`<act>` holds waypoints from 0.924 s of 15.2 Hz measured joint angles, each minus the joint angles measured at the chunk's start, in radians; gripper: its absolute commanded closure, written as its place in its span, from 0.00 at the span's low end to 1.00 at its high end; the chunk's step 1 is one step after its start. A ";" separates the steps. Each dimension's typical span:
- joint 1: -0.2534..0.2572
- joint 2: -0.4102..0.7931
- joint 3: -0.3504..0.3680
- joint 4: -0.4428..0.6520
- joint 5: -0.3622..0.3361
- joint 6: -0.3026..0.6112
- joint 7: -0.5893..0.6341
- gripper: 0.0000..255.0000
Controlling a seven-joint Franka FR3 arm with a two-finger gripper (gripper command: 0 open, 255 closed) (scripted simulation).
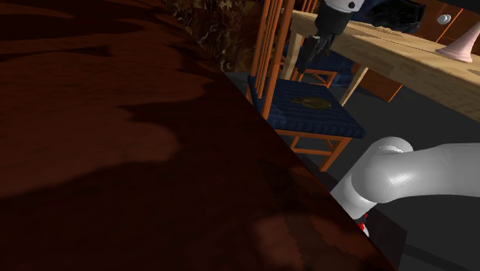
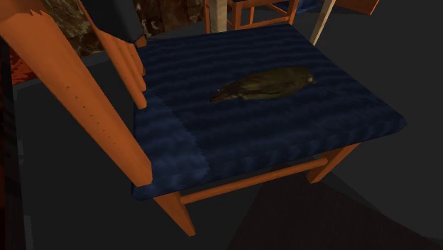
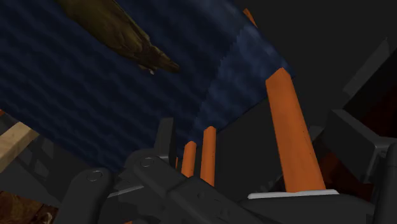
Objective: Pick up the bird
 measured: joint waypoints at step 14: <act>0.029 -0.004 -0.319 -0.204 -0.236 0.133 -0.665 0.00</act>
